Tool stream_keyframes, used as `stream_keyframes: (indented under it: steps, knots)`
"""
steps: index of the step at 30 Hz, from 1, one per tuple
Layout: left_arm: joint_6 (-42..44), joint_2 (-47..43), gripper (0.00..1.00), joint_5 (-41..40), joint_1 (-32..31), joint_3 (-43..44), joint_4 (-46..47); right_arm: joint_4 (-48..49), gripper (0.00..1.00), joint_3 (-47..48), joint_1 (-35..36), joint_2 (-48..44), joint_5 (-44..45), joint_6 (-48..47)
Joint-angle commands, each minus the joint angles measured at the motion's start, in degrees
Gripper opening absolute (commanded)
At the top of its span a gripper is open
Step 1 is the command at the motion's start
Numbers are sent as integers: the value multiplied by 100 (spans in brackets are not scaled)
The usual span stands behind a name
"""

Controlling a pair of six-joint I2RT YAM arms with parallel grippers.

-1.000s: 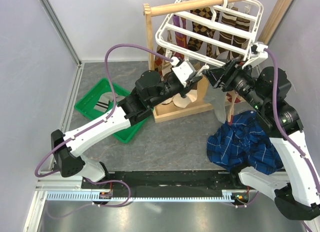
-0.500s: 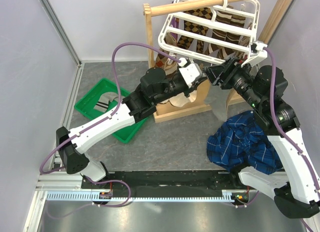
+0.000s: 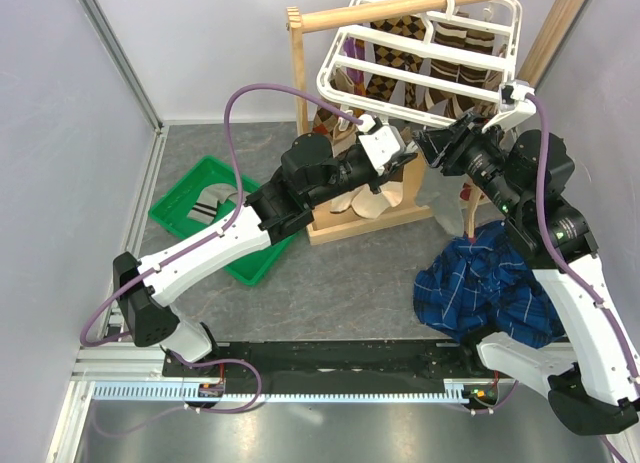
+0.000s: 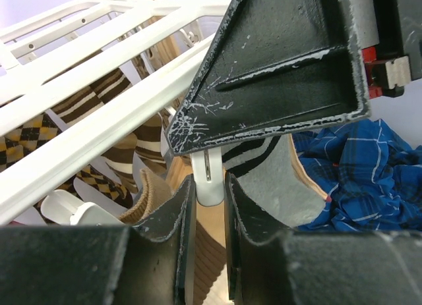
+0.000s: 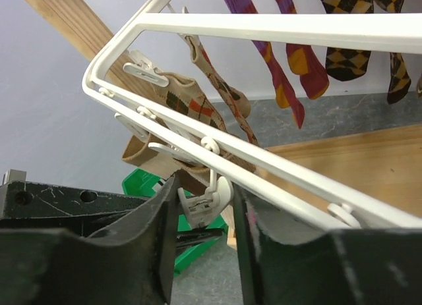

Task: Clip the socks to the hanger
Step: Open the clamp at the hanger, then pick up the sock from the bin.

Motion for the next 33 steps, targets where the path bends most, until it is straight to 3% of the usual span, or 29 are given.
stream_keyframes:
  steps: [1,5,9,11,15,18,21,27,33]
  knots:
    - [-339,-31,2,776,-227,-24,-266,582,38,-49,-26,8,224,-141]
    - [-550,-49,7,609,-227,-77,-134,635,16,-119,-26,-45,40,-150]
    - [-796,-137,22,424,-227,-200,129,749,0,-207,-26,-71,-39,-150]
    - [-971,-198,29,257,-227,-253,269,767,0,-224,-35,-71,-66,-150]
    - [-1270,-417,57,-233,-235,-472,384,802,0,-251,-35,-62,-92,-185]
    - [-1481,-698,71,-786,-218,-735,376,811,0,-260,-26,-54,-119,-220]
    - [-1665,-1049,78,-1287,-200,-1060,227,802,0,-277,-35,-45,-119,-273]
    - [-2402,-1718,80,-2596,10,-1799,-598,802,0,-286,-35,-36,-101,-405]
    - [-3597,-2623,78,-3329,817,-2941,-1434,732,1,-268,-26,-45,-13,-607]
